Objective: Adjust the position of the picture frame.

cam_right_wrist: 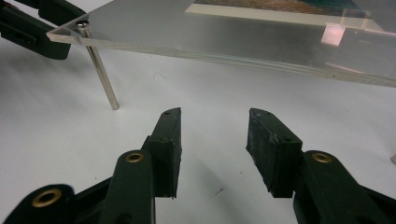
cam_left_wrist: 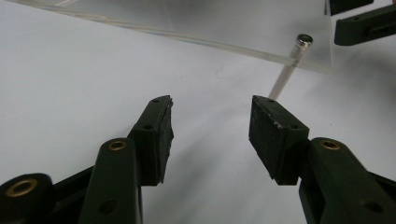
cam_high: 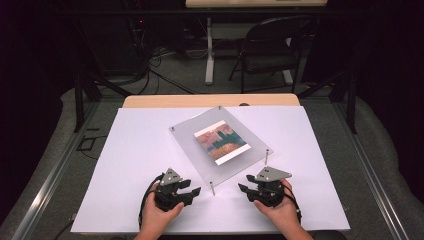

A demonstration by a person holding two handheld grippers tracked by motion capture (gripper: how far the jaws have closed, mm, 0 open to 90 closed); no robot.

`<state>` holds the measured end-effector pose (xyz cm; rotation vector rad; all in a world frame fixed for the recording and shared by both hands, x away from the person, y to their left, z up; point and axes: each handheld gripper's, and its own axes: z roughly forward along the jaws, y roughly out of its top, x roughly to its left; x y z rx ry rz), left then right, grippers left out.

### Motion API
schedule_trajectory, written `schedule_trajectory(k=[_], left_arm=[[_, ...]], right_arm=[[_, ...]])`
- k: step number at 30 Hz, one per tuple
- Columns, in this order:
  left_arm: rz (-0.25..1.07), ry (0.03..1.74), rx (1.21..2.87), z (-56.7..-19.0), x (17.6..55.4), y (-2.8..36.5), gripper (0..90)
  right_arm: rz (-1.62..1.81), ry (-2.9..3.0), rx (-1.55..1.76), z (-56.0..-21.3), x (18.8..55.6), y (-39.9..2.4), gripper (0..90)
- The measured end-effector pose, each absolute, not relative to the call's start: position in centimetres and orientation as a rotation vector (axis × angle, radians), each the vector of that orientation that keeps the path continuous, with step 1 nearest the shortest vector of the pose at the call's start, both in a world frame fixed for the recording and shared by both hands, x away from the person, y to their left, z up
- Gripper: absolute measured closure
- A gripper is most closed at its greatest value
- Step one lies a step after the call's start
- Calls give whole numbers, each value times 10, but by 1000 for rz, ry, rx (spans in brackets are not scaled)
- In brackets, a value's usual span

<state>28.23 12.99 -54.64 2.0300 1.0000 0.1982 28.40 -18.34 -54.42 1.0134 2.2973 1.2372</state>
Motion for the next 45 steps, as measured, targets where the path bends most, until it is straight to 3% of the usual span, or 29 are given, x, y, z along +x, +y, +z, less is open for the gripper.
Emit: schedule_trajectory(k=[19, 34, 45], left_arm=[[132, 869, 2077, -548, 283, 91, 676], [124, 880, 2113, -553, 292, 76, 838], [103, 904, 2092, -550, 291, 84, 848]], right_arm=[[1235, 2260, 1082, -545, 278, -195, 555], [1220, 2196, 1158, -545, 268, -213, 557], [1207, 2131, 1212, -545, 281, -230, 562]])
